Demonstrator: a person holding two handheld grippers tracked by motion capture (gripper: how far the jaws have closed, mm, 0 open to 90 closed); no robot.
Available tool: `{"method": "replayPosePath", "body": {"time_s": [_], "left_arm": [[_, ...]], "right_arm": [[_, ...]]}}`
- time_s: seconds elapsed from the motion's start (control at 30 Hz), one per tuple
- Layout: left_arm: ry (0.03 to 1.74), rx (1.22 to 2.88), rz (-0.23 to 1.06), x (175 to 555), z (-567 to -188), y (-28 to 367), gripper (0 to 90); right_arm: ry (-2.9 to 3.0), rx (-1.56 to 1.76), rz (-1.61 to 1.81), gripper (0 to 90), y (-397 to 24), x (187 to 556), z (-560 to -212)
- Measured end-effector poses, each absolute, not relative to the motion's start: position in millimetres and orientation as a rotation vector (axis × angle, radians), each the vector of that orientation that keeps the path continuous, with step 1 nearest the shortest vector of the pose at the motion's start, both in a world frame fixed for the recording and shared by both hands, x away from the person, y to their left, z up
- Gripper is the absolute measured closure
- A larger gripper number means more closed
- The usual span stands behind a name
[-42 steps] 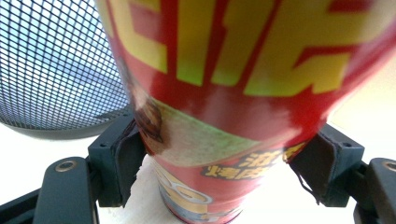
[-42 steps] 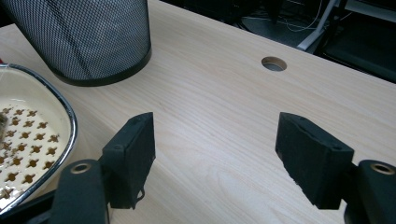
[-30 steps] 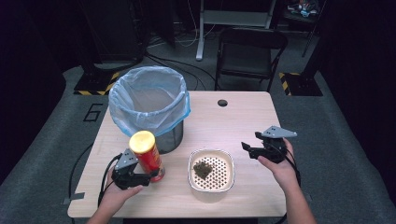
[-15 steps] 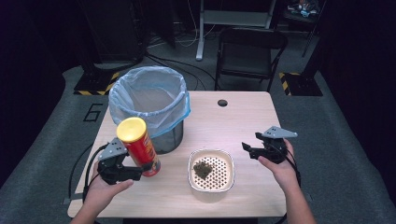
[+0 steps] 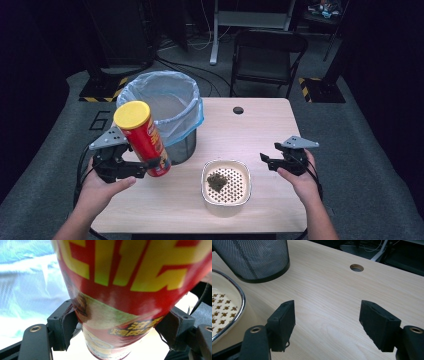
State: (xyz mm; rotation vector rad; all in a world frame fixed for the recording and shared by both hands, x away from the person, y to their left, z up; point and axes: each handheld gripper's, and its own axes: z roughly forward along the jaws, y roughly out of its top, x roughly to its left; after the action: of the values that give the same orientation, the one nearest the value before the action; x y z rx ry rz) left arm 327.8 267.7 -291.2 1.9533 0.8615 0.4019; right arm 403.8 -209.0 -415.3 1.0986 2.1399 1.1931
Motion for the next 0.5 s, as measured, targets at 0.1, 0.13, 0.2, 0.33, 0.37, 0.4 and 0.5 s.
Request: {"method": "replayPosePath", "body": {"time_s": [0.1,0.13,0.2,0.33,0.37,0.4,0.5], "left_arm": [[0.853,1.953,0.388,329,-281,266,23.7],[0.853,1.955,0.388,329,-277,265,23.7],[0.854,1.955,0.39,330,-270,262,23.7],[0.854,1.968,0.4,333,-260,258,23.7],[0.853,1.968,0.403,333,-258,257,23.7],[0.852,1.97,0.401,334,-255,255,23.7],[0.847,1.973,0.403,338,-248,252,23.7]], "right_arm": [[2.138,1.107,1.192,28.4,-210,404,-416],[2.136,1.11,1.191,28.4,-210,404,-416],[2.139,1.11,1.19,28.4,-211,404,-417],[2.142,1.114,1.185,28.4,-210,405,-418],[2.145,1.114,1.183,28.4,-210,405,-418],[2.146,1.114,1.183,28.4,-210,405,-418],[2.148,1.11,1.183,28.4,-210,405,-419]]}}
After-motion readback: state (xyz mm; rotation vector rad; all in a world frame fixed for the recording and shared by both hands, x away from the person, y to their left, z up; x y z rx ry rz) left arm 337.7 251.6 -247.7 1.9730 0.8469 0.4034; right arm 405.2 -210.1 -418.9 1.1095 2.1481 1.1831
